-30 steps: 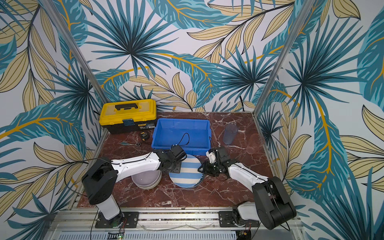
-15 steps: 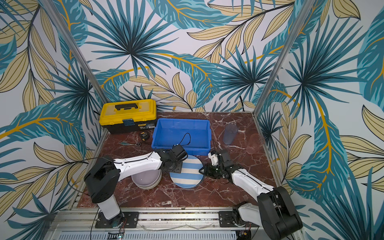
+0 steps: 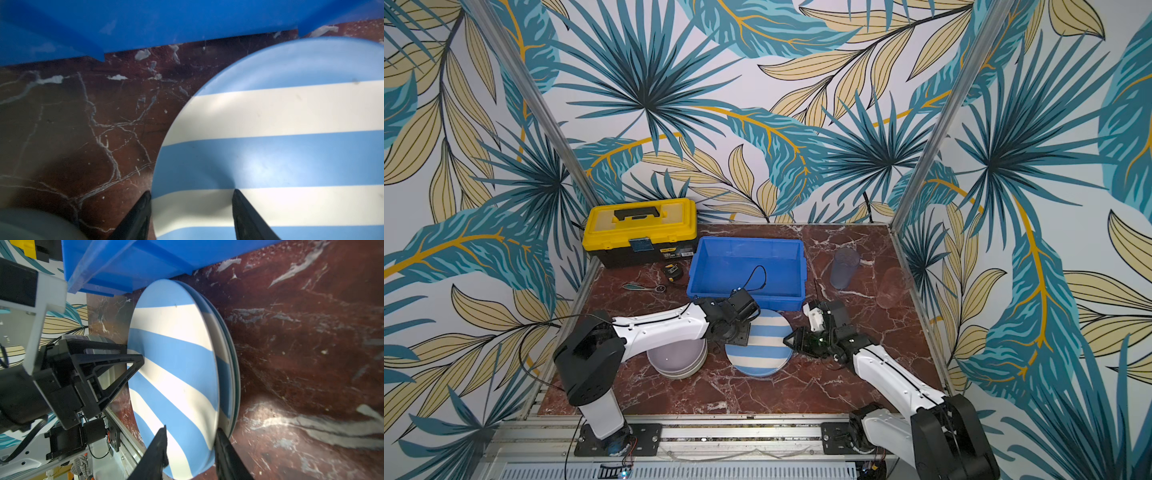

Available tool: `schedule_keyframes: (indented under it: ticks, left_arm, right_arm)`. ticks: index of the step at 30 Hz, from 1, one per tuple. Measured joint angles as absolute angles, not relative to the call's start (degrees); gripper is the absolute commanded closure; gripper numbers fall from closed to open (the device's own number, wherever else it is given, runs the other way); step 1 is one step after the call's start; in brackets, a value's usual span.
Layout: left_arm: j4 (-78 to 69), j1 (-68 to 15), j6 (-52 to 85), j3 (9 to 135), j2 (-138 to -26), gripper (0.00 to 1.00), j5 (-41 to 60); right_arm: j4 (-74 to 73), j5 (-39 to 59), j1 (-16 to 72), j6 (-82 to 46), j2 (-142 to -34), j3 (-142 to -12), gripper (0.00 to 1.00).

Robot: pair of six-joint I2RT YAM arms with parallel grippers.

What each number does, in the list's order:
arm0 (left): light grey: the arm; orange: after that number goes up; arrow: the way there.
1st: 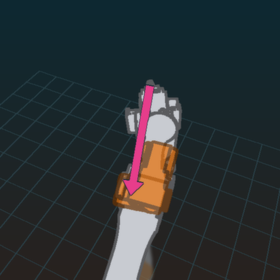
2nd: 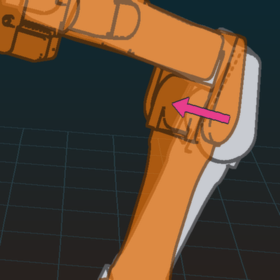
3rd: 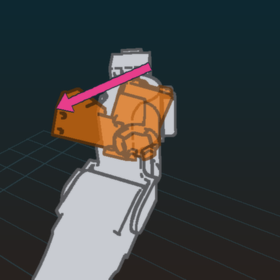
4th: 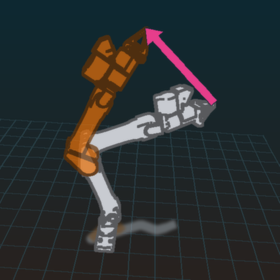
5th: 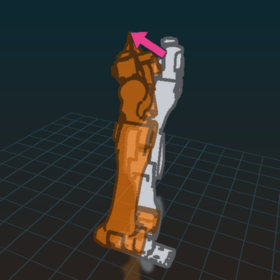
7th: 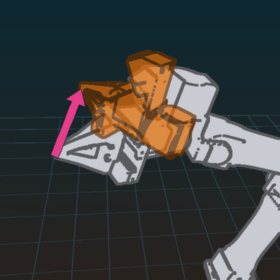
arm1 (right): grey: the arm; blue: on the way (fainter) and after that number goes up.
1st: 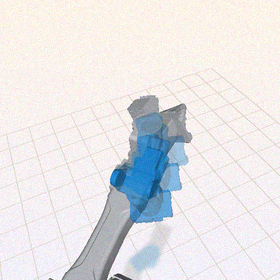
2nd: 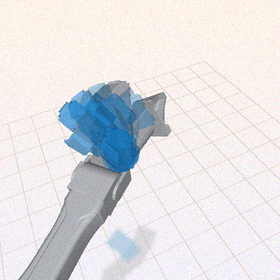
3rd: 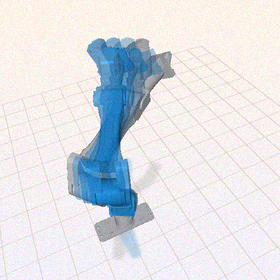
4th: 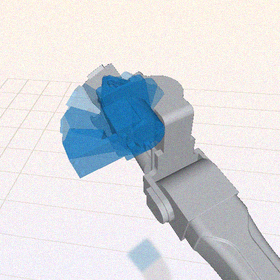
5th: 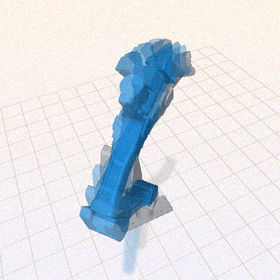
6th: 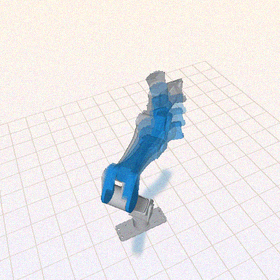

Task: Place the mixed dishes into the plastic bin

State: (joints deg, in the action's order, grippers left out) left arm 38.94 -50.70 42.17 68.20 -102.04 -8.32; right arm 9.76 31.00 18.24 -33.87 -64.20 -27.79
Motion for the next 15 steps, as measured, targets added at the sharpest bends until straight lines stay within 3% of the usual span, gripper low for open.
schedule_keyframes:
  ticks: [15]
  left_arm:
    - [31.5, -52.9, 42.0, 68.2, -102.0, 0.39, -2.1]
  right_arm:
    - [0.1, 35.2, 18.6, -35.6, -73.8, -30.8, 0.73]
